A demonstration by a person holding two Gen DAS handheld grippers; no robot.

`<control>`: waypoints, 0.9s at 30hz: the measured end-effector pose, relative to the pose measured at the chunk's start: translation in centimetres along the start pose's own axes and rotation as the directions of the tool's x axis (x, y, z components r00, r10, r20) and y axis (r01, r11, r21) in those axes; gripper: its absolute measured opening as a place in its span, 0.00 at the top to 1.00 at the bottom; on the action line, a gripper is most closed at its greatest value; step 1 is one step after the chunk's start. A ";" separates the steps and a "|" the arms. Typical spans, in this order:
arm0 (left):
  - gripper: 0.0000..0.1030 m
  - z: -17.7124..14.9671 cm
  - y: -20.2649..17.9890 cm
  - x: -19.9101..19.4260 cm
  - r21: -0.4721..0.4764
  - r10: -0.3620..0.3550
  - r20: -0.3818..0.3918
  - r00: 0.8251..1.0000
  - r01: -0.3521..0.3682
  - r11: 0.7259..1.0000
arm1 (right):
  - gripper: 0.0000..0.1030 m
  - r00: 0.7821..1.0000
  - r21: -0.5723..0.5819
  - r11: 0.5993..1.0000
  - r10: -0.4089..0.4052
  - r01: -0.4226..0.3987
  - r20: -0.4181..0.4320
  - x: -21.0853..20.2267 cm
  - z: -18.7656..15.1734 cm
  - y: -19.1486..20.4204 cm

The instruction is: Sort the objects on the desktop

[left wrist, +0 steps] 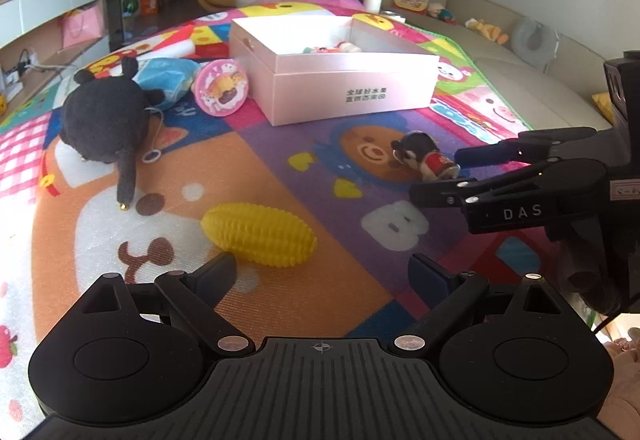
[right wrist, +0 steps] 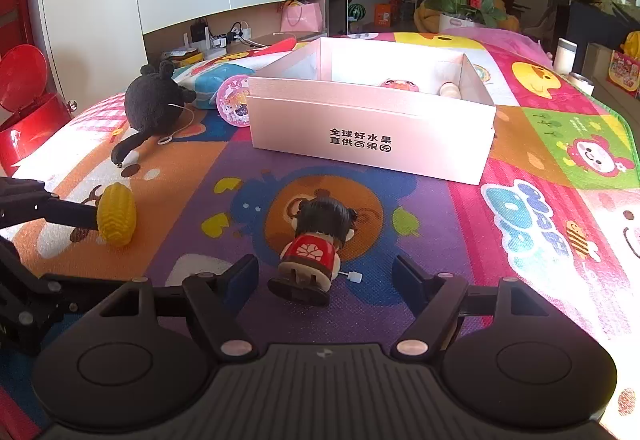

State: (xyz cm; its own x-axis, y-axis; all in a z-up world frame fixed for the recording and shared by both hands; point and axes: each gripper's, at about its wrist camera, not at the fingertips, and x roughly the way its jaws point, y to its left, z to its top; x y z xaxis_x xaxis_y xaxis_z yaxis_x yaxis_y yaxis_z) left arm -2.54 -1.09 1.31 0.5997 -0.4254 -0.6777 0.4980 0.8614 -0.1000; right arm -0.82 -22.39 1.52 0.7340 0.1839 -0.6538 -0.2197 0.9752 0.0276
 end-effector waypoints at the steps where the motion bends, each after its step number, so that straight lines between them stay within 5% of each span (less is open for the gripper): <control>1: 0.06 -0.1 -0.1 -0.1 0.006 0.010 0.002 1.000 -0.010 1.000 | 0.25 1.000 0.004 1.000 -0.001 0.001 -0.001 0.0 0.0 -0.1; 7: 0.06 0.5 1.8 -0.3 -0.022 0.099 0.040 0.994 -0.098 0.995 | 0.19 1.000 0.006 1.000 0.003 -0.003 -0.001 0.1 -0.1 -0.1; 12: 0.06 1.6 2.8 1.3 0.001 0.087 0.041 0.995 -0.087 0.996 | 0.17 1.000 -0.003 1.000 0.000 0.000 -0.002 0.1 -0.2 0.1; 18: 0.31 1.9 1.9 1.7 0.046 0.104 0.020 0.994 -0.105 0.993 | 0.17 1.000 -0.004 1.000 0.000 0.000 -0.003 0.0 -0.1 0.2; 21: 0.30 1.6 1.2 1.3 0.062 0.171 0.005 0.985 -0.171 0.983 | 0.18 1.000 -0.021 1.000 0.007 -0.007 0.005 -0.2 0.1 0.5; 27: 0.30 1.5 0.6 0.1 0.040 0.294 -0.024 0.955 -0.293 0.955 | 0.34 1.000 -0.068 0.998 0.003 -0.003 0.005 0.8 1.4 1.6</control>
State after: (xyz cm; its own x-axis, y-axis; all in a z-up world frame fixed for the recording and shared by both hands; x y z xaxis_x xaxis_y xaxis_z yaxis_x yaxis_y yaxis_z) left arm -1.23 -1.00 2.33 0.7047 -0.1466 -0.6942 0.3249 0.9365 0.1320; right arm 0.27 -20.55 2.10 0.7368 0.1876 -0.6496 -0.2647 0.9641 -0.0218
